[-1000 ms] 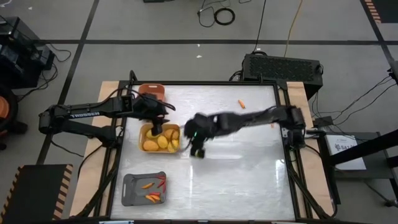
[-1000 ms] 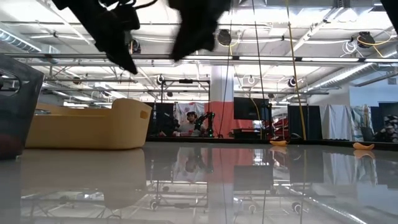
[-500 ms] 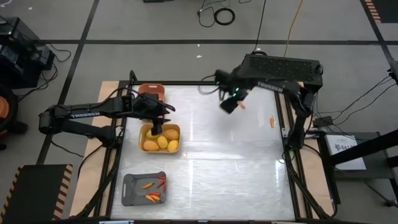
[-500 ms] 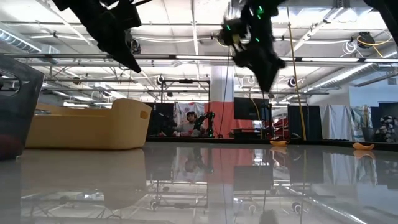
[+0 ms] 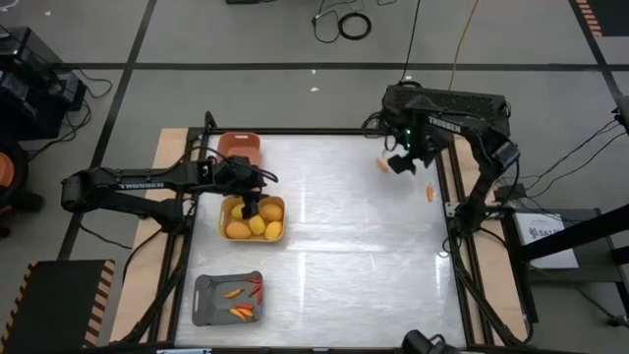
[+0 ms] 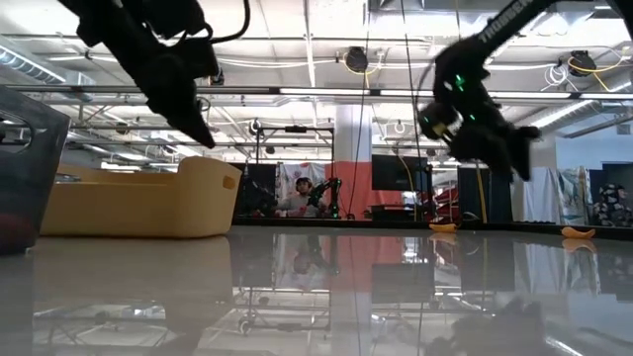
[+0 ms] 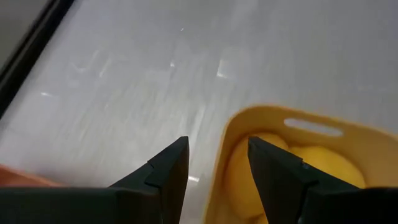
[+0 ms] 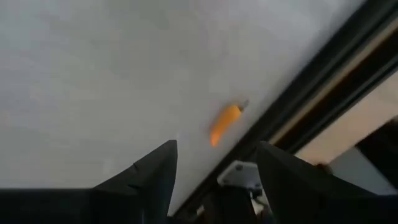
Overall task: Sort produce into baskets
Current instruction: Put the yellow chili pepper into the gray bin
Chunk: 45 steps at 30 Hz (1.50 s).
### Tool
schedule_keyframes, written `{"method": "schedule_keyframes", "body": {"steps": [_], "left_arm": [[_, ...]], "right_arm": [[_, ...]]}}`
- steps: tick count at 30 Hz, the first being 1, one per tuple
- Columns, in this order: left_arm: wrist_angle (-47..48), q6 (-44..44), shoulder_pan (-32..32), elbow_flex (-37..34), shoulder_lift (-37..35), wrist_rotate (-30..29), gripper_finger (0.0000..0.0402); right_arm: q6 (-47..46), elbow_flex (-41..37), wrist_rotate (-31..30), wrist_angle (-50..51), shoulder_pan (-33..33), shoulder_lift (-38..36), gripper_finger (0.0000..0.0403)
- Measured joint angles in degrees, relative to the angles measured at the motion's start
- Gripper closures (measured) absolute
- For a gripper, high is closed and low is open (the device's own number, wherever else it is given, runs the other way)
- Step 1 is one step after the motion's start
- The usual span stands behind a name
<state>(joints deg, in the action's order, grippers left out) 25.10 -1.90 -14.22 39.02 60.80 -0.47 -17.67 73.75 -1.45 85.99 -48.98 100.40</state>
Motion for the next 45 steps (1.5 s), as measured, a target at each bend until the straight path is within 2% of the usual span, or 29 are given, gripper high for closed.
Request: {"method": "schedule_keyframes", "body": {"steps": [8, 18, 24, 35, 41, 45], "left_arm": [[-8.6, 0.1, 0.0, -0.1, 0.0, 0.0, 0.0228], [-13.3, 0.1, 0.0, -0.1, 0.0, 0.0, 0.0228], [-16.0, 0.1, 0.0, -0.1, 0.0, 0.0, 0.0228], [-17.7, 0.2, 0.0, -0.1, 0.0, 0.0, 0.0228], [-17.7, 2.0, 0.0, -0.1, 0.0, 0.0, 0.0228], [-16.4, 3.2, 0.1, -0.1, 0.0, 0.5, 0.0228]], "right_arm": [[1.8, -15.2, 0.0, -8.5, -2.6, 0.0, 0.0196], [3.5, -24.3, 0.2, -19.1, -5.2, 0.1, 0.0212], [4.3, -25.0, 0.8, -21.7, -5.3, -0.1, 0.0254], [5.5, -23.1, 2.9, -22.3, -4.3, 0.0, 0.0391], [3.4, -19.6, 11.4, -24.3, 0.8, -2.7, 0.0392], [-1.0, -17.1, 19.0, -27.0, 7.5, -6.2, 0.0394]]}}
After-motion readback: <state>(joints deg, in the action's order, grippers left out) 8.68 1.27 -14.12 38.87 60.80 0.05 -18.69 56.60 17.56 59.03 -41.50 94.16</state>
